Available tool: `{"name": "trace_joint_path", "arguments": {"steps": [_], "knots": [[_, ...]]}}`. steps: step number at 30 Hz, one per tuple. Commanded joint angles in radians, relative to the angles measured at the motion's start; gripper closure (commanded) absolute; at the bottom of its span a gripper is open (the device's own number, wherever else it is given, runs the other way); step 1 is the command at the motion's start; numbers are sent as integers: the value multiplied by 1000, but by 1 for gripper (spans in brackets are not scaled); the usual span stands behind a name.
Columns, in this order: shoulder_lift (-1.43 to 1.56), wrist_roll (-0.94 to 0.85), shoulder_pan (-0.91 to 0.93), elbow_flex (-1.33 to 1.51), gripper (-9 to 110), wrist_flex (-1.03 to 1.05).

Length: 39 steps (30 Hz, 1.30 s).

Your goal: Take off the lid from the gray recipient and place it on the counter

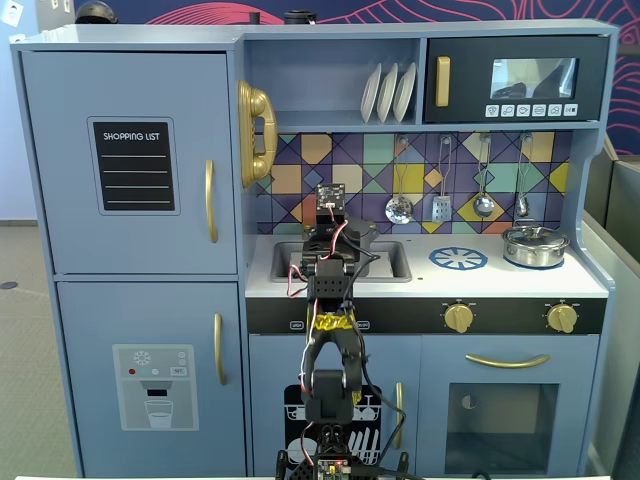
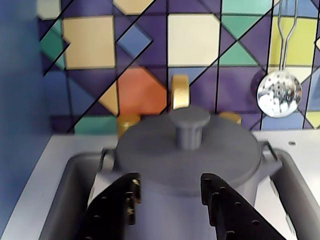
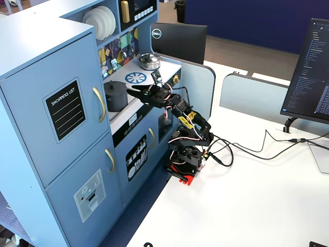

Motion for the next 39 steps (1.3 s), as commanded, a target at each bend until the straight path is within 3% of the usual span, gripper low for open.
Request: {"name": "trace_joint_path", "arguments": {"steps": [1, 11, 39], "knots": [[-71, 17, 12, -52, 91, -121], [-270, 21, 52, -103, 90, -321], [-588, 28, 21, -265, 90, -407]]}}
